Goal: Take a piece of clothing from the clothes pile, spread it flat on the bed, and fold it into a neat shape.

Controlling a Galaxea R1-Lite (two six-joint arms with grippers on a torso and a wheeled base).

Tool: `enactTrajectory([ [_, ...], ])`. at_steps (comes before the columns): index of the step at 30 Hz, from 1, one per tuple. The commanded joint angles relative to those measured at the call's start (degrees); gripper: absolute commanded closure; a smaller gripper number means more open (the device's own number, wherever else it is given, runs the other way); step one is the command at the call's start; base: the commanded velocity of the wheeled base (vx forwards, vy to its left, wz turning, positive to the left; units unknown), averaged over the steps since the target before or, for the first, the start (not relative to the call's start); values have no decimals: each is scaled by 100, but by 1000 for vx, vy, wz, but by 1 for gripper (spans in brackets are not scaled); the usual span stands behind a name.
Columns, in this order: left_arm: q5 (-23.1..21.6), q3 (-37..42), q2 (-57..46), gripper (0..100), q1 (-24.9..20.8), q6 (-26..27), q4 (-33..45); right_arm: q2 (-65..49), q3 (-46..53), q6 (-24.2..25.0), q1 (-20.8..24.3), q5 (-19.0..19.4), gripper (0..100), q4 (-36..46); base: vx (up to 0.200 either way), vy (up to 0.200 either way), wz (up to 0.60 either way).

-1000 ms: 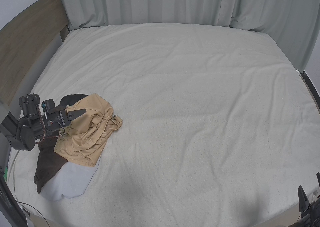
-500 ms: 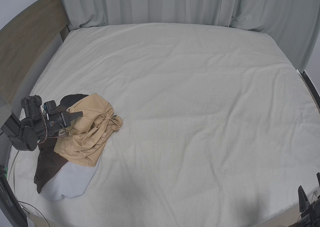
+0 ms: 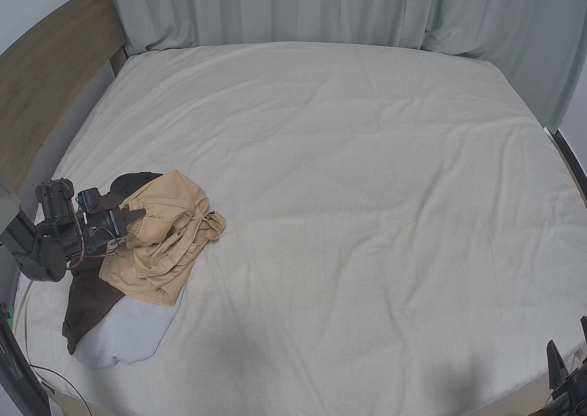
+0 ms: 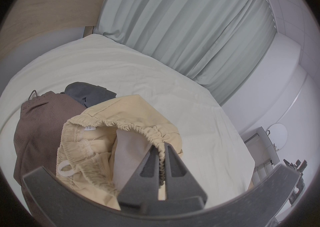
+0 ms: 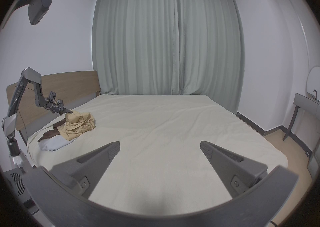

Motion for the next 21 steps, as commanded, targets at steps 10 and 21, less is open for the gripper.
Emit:
enactTrajectory([
  [10,-23,757,-888,100,-58,-21,-194,-84,101,-4,-8,1,0,-2,0,0,0],
  [21,-23,1161,-1477,100,-217,-48,-185,-84,101,-4,-8,1,0,-2,0,0,0],
])
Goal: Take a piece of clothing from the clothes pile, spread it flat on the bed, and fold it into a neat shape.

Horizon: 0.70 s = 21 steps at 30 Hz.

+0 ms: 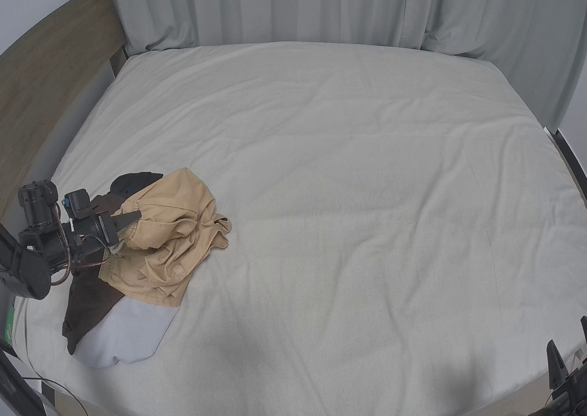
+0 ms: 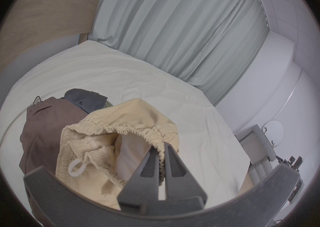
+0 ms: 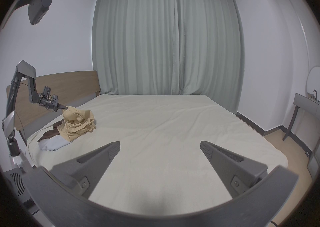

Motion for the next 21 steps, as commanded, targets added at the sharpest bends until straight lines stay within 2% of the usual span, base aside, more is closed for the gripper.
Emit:
enactTrajectory([
  [1,4,108,-382,100,-73,-32,13,-84,101,-4,0,1,0,-2,0,0,0],
  [21,13,521,-584,100,-152,-23,-250,-75,101,-4,0,1,0,-2,0,0,0],
])
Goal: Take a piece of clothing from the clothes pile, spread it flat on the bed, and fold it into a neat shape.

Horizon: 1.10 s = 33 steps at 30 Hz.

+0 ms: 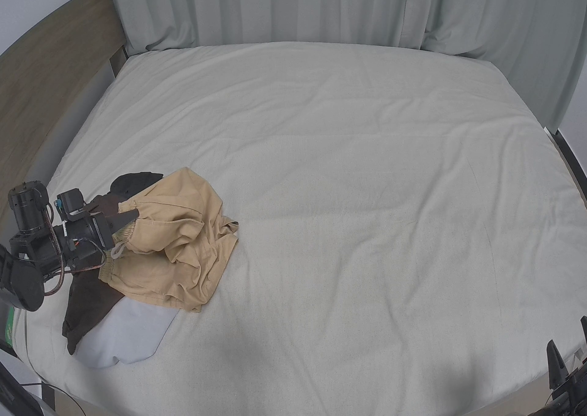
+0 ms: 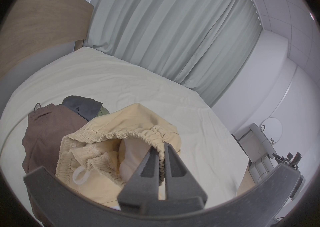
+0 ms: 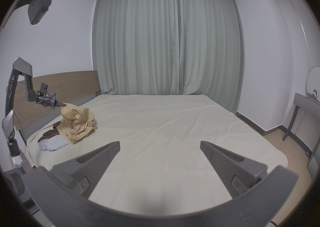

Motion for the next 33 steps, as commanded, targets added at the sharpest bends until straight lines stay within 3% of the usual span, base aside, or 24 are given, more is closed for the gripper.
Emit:
enactTrajectory([
  [1,3,156,-64,100,-66,-30,-4,-84,101,-4,0,4,0,-4,0,0,0],
  [3,30,182,-108,100,-84,-56,-4,-84,101,-4,0,4,0,-4,0,0,0],
  [10,65,349,-697,100,-374,-1155,-4,-84,101,-4,0,4,0,-4,0,0,0],
  [15,197,499,-978,100,-559,-1533,-4,-84,101,-4,0,4,0,-4,0,0,0],
  [23,689,824,-1628,100,-1148,-2499,-189,-84,101,-4,0,4,0,-4,0,0,0],
  [28,1779,1079,-1751,100,-1965,-3378,-1006,-84,101,5,0,4,0,-4,0,0,0],
  [33,3150,1219,-1681,100,-2765,-3967,-1683,-75,101,-4,0,4,0,-4,0,0,0],
])
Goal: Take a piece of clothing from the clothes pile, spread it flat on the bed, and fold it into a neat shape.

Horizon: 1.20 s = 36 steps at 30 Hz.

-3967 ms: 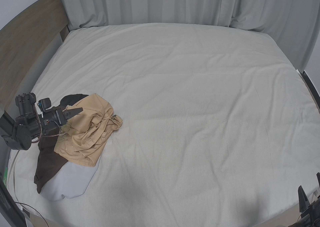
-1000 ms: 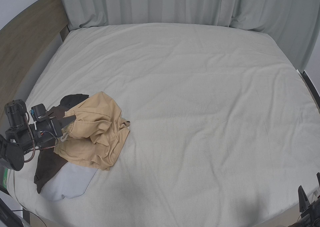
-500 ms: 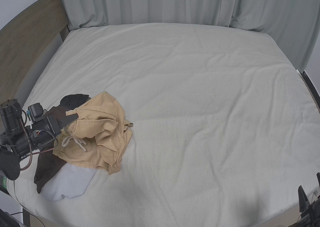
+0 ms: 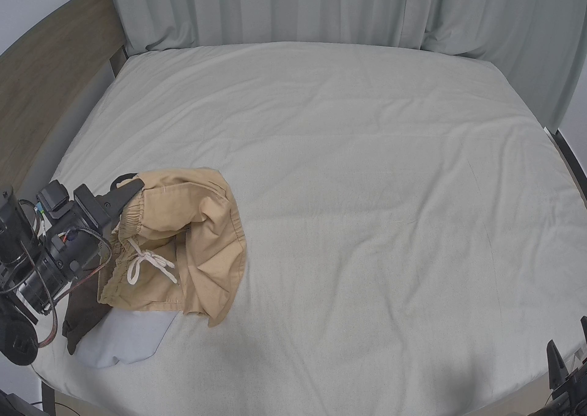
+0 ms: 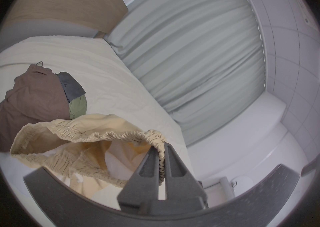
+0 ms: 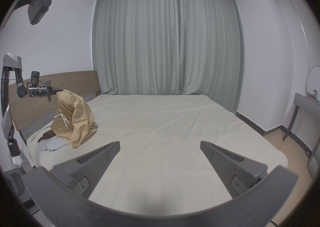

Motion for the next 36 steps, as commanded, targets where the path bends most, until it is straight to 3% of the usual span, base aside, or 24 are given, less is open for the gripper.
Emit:
enactTrajectory([
  [1,1012,202,-52,100,-928,-620,-617,-84,101,-4,3,4,0,-4,0,0,0],
  [7,1636,202,-123,100,-1420,-901,-899,-84,101,-4,3,4,0,-4,0,0,0],
  [10,2260,210,-263,100,-1886,-998,-978,-84,101,-4,3,4,0,-4,0,0,0],
  [11,2260,210,-263,100,-1886,-998,-978,-84,101,-4,3,4,0,-4,0,0,0],
  [12,2594,175,-316,100,-2097,-1050,-1030,-84,101,-4,3,4,0,-4,0,0,0],
  [15,2769,158,-378,100,-2220,-1068,-1092,-84,101,-4,3,4,0,-4,0,0,0],
  [16,2998,131,-545,100,-2492,-1068,-1259,-84,101,-4,3,4,0,-4,0,0,0],
  [23,3086,-326,-914,100,-2826,-1041,-1215,-84,101,-4,3,4,0,-4,0,0,0],
  [28,3095,-616,-1362,100,-3529,-998,-1022,-84,101,-4,3,4,0,-4,0,0,0],
  [31,3112,-598,-1406,100,-3565,-954,-907,-75,101,-4,3,4,0,-4,0,0,0],
  [36,3112,105,-1344,100,-3398,-866,-767,-84,101,5,3,4,0,-13,0,0,0],
])
